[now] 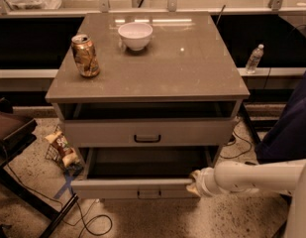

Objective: Open middle drawer

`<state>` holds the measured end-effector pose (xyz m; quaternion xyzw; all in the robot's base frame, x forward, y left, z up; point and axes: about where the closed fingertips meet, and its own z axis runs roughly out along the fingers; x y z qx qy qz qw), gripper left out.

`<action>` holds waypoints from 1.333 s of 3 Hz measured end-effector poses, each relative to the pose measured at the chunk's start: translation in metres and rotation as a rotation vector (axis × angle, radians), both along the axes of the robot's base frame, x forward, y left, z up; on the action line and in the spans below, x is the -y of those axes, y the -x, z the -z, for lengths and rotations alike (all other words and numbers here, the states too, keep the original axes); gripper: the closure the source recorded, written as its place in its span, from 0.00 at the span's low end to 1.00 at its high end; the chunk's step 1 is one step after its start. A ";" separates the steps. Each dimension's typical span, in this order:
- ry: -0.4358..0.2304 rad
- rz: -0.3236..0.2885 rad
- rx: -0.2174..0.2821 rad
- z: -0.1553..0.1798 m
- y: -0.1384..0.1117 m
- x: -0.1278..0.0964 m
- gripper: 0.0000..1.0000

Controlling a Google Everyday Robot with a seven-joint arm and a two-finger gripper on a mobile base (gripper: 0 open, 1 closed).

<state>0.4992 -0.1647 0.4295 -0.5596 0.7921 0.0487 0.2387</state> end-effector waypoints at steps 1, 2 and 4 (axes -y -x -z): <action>0.000 0.000 0.000 -0.005 0.000 0.000 1.00; 0.000 0.000 0.000 -0.005 0.000 0.000 1.00; 0.018 -0.009 -0.049 -0.005 0.025 0.000 0.82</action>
Offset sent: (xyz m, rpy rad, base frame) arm -0.2609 -0.0154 0.0330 -0.2553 0.4989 -0.1347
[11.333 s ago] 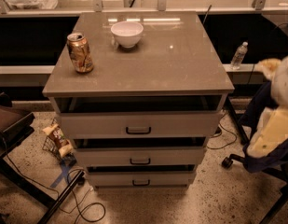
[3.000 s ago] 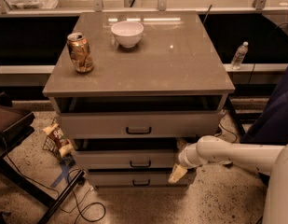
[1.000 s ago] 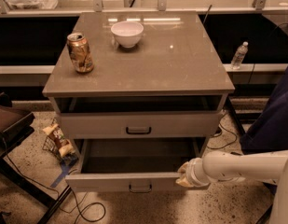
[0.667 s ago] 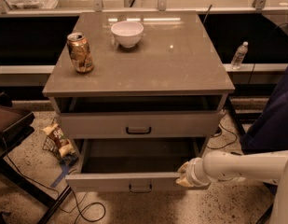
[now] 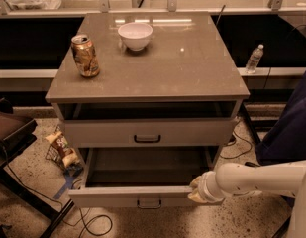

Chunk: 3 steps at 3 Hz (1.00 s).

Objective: Open middle drawer

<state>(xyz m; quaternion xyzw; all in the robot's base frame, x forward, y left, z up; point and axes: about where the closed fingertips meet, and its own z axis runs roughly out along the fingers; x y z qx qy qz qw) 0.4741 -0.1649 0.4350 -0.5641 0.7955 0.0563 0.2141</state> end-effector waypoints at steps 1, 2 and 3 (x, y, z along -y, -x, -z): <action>0.000 -0.001 -0.001 0.001 0.000 -0.001 0.59; -0.001 -0.002 -0.003 0.001 0.001 -0.001 0.36; -0.001 -0.004 -0.004 0.002 0.001 -0.002 0.13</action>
Offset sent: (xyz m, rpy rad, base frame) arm -0.0004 0.0006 -0.0005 0.0004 0.0012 0.0011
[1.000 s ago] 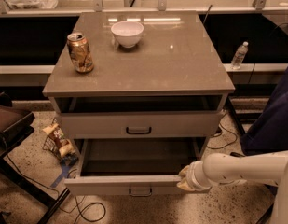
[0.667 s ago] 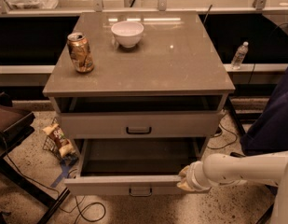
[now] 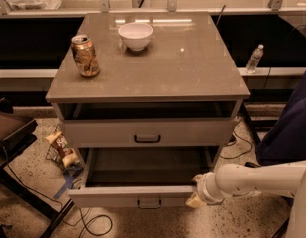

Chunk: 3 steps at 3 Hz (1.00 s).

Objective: Open middle drawer

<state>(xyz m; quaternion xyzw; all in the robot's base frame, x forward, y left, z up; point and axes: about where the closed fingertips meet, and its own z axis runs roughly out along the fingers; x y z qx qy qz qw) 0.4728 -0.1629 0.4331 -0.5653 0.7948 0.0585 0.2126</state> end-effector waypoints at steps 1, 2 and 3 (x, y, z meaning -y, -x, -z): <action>0.000 -0.001 -0.001 0.001 0.000 -0.001 0.00; 0.000 -0.001 -0.001 0.001 0.000 -0.001 0.00; -0.013 0.008 -0.023 0.007 0.009 -0.001 0.00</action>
Offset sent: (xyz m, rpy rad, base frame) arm -0.0004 0.0007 -0.0006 0.0004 0.0014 0.0013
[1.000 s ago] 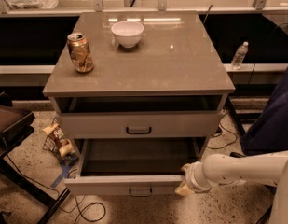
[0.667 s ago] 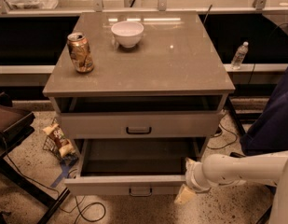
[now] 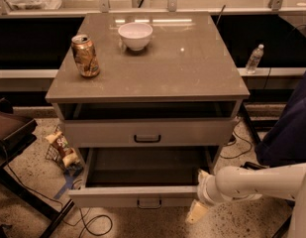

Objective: Open middle drawer

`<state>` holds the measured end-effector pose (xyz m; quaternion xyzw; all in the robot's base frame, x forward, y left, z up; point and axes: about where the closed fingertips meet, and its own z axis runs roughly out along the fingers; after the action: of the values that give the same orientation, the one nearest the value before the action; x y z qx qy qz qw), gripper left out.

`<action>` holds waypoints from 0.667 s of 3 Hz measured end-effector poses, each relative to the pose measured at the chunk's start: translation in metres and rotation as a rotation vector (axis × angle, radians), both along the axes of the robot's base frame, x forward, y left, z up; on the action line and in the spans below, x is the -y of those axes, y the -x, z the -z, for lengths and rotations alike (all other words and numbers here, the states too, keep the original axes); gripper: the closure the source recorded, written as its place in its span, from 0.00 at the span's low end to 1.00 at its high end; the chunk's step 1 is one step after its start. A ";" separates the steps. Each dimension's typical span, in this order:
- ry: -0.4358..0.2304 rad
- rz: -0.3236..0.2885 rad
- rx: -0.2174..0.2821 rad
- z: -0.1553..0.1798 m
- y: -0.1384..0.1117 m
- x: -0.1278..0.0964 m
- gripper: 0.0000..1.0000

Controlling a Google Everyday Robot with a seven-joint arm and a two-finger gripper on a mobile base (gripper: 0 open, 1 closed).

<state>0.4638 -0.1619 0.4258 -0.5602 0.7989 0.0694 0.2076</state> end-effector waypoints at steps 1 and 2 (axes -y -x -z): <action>0.008 0.036 -0.077 0.006 0.041 -0.003 0.25; 0.021 0.072 -0.131 0.006 0.081 -0.009 0.48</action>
Offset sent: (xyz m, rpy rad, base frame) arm -0.1785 0.0164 -0.0131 -0.0543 0.2665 -0.1279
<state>0.3831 -0.1525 0.4196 -0.5275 0.8310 0.0901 0.1516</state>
